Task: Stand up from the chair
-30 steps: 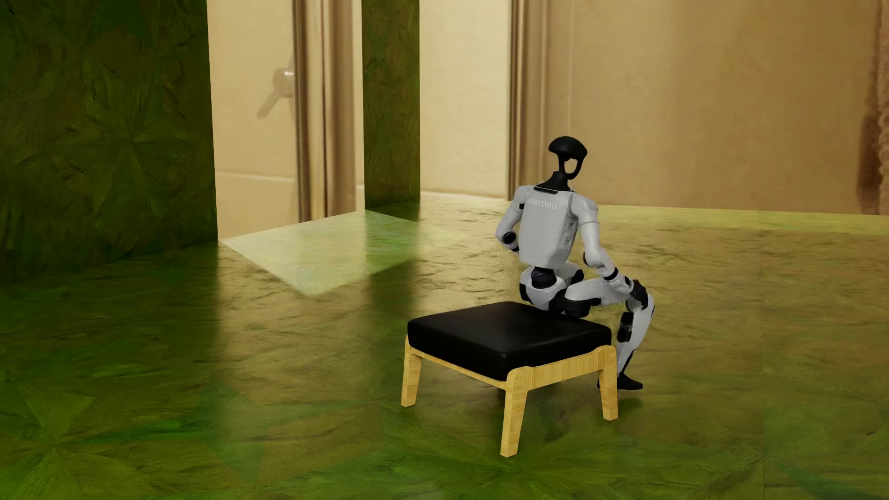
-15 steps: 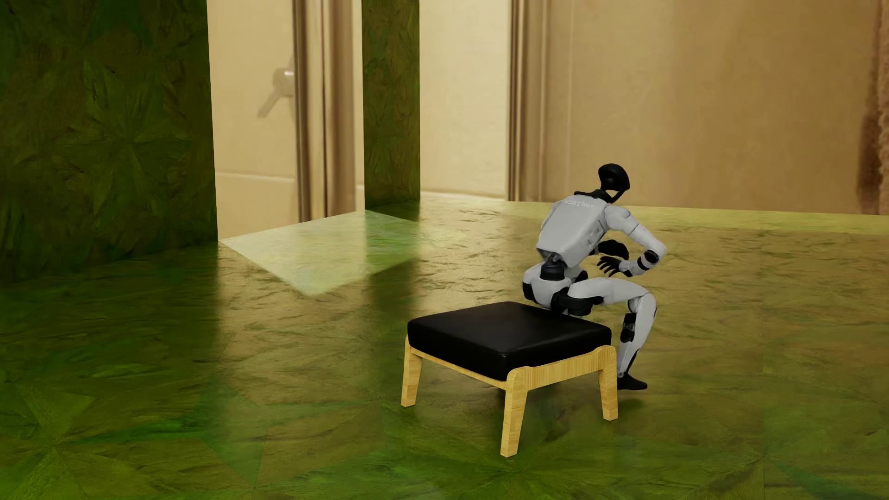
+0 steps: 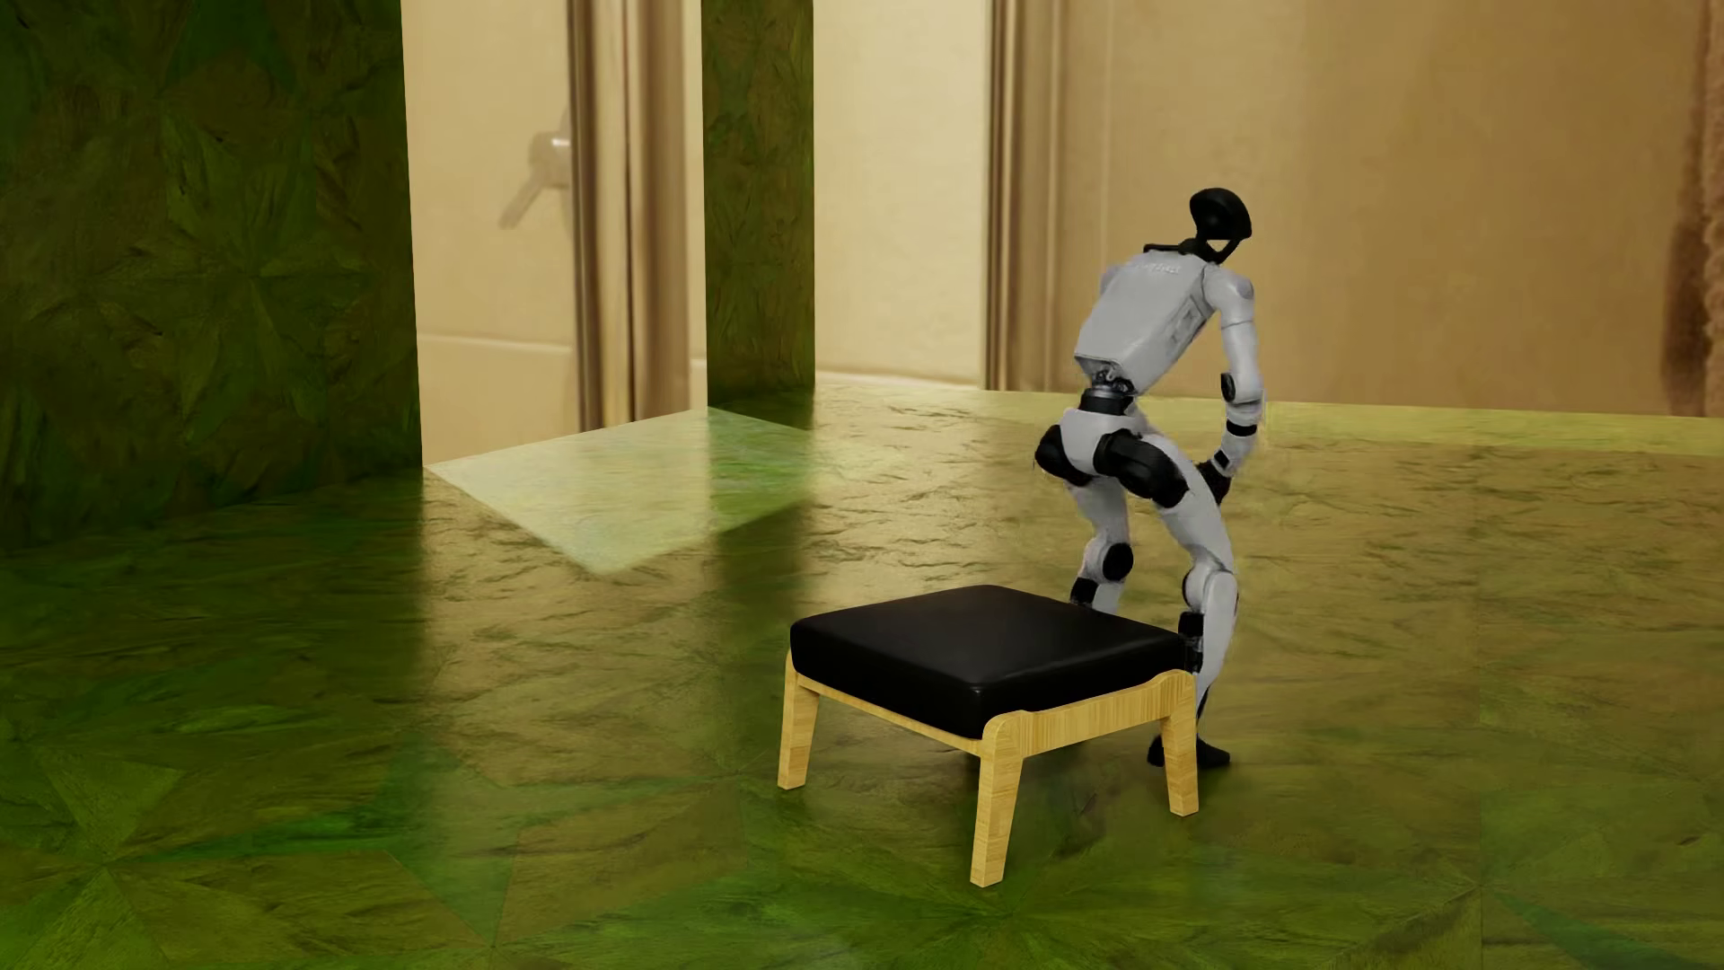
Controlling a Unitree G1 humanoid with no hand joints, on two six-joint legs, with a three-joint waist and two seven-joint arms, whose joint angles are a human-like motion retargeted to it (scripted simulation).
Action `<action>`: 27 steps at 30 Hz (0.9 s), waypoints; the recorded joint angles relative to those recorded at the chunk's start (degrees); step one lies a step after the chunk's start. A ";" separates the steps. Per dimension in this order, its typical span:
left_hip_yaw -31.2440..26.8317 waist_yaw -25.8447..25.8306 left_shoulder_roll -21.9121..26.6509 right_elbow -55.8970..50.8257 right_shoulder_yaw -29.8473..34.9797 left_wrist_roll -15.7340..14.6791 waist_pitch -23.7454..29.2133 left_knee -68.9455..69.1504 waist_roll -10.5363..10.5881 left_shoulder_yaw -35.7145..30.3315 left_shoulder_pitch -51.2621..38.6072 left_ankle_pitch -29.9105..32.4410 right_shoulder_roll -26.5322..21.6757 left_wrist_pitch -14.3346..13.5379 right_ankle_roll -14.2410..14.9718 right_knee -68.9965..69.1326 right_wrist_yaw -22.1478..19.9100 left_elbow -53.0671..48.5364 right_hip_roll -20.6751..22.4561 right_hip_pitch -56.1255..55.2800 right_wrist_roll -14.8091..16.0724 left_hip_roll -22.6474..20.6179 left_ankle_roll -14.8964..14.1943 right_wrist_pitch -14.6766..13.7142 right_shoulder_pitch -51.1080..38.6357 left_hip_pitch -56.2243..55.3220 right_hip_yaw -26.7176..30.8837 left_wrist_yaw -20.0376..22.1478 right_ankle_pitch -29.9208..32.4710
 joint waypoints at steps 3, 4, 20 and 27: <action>1.88 -0.44 -5.53 9.38 -6.41 -4.21 -7.59 -19.01 0.83 6.24 9.01 5.29 5.16 8.13 -2.08 -17.53 -0.96 12.27 1.41 14.51 5.29 -1.73 2.27 8.96 8.99 15.64 -3.06 1.54 4.87; 2.52 -0.56 -6.01 10.42 -8.80 -5.99 -10.34 -25.58 1.11 8.41 12.51 7.02 5.07 9.50 -2.75 -23.46 0.69 14.30 2.05 19.86 6.89 -2.37 2.94 9.78 12.59 21.41 -4.41 0.78 6.32; 8.76 -2.18 -5.86 21.01 -30.35 -12.89 -34.89 -53.47 2.89 27.31 40.22 7.01 0.10 10.19 -2.65 -48.26 -1.80 24.63 3.76 53.98 12.14 -3.63 2.36 11.38 40.52 57.95 -12.84 2.40 5.33; 10.47 -3.56 -6.73 14.98 -26.36 -14.12 -34.86 -53.51 3.00 26.20 39.52 7.45 3.01 9.82 -3.47 -48.67 -1.29 21.37 5.80 52.08 12.64 -1.99 2.86 10.58 38.52 58.00 -9.62 2.45 7.08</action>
